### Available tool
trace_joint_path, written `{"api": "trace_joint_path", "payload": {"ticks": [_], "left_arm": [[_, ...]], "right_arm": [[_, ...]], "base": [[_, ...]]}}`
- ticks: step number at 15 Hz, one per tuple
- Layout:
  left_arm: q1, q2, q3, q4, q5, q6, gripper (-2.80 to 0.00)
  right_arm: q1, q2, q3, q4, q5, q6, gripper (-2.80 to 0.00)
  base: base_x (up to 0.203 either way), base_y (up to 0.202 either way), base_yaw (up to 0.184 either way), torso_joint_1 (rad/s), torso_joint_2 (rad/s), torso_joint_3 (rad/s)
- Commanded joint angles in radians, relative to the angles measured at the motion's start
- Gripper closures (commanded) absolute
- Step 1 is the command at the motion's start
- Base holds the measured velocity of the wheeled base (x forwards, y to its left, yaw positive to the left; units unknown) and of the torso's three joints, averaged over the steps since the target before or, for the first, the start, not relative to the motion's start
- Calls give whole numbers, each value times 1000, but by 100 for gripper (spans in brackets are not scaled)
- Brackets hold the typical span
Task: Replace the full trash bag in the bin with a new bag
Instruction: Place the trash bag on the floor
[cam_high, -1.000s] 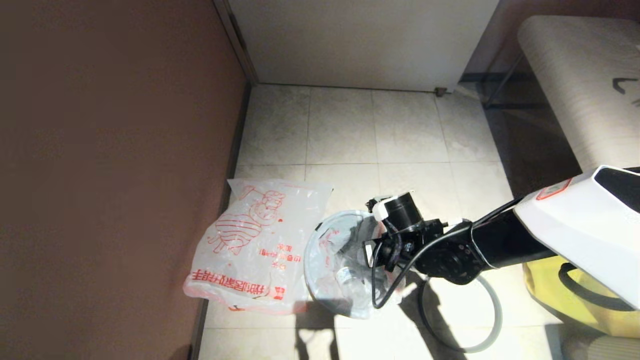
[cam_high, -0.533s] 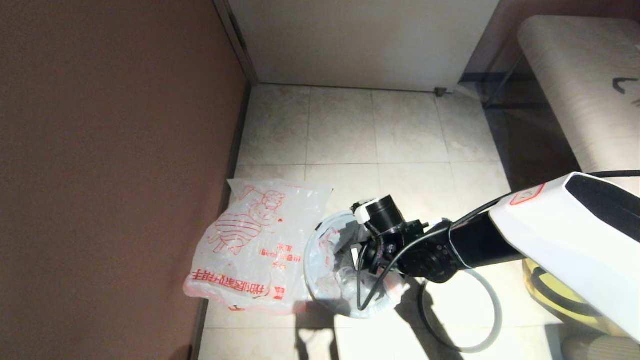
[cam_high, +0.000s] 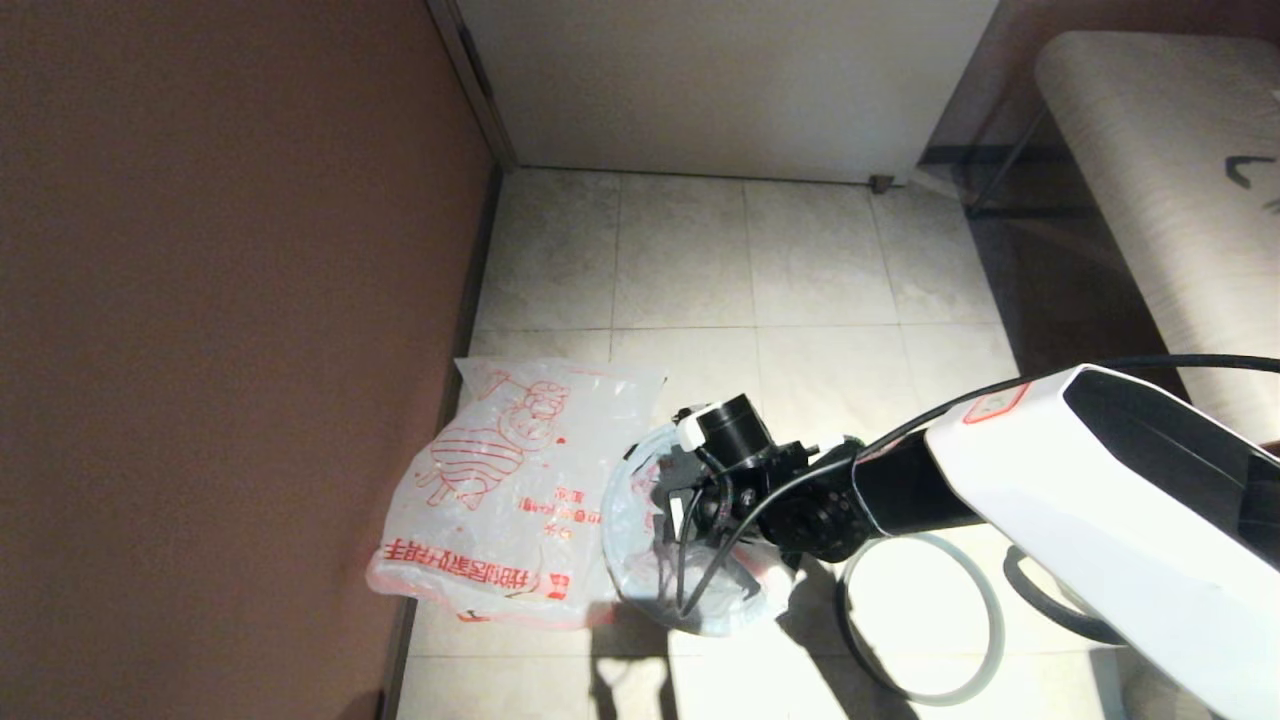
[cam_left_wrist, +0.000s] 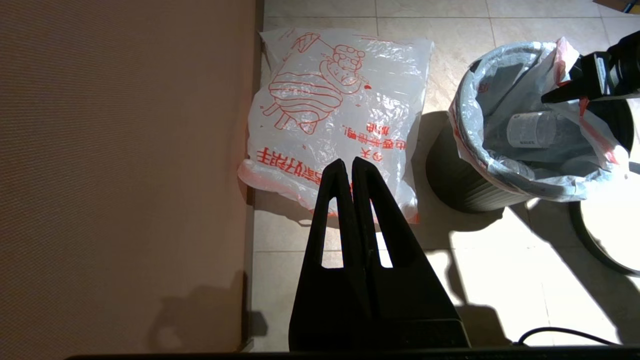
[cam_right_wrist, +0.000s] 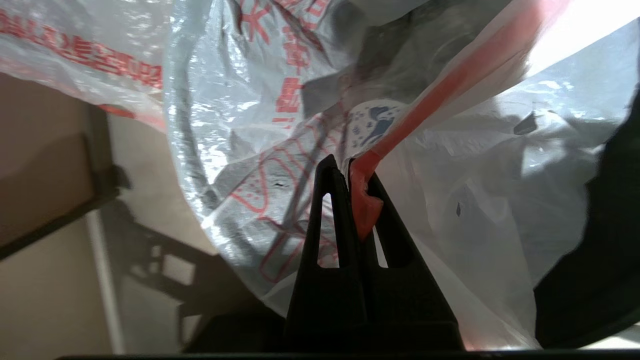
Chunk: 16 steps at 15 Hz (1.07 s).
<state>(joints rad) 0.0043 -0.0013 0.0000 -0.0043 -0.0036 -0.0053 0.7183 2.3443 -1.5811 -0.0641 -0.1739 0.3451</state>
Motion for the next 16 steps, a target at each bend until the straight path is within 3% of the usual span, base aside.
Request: {"api": "trace_joint_path", "payload": {"ticks": [1,6,8,14,16], "left_arm": [[0,0,0,0,0,-1,0],[0,0,0,0,0,-1,0],[0,0,0,0,1,-1,0],[0,0,0,0,-1,-1,0],[0,0,0,0,0,-1,0]], "right_arm": [[8,22,-48,32,27,29,0],[-20,55,-48,34,36,31,0],[-34,75,-52,32,78,32,0],[-11,49,-78,35,110,34,0],[-17,8,-65,35,166,71,0]], "base": [[0,0,0,0,0,0],[0,0,0,0,0,0],[0,0,0,0,0,0],[0,0,0,0,0,0],[0,0,0,0,0,0]]}}
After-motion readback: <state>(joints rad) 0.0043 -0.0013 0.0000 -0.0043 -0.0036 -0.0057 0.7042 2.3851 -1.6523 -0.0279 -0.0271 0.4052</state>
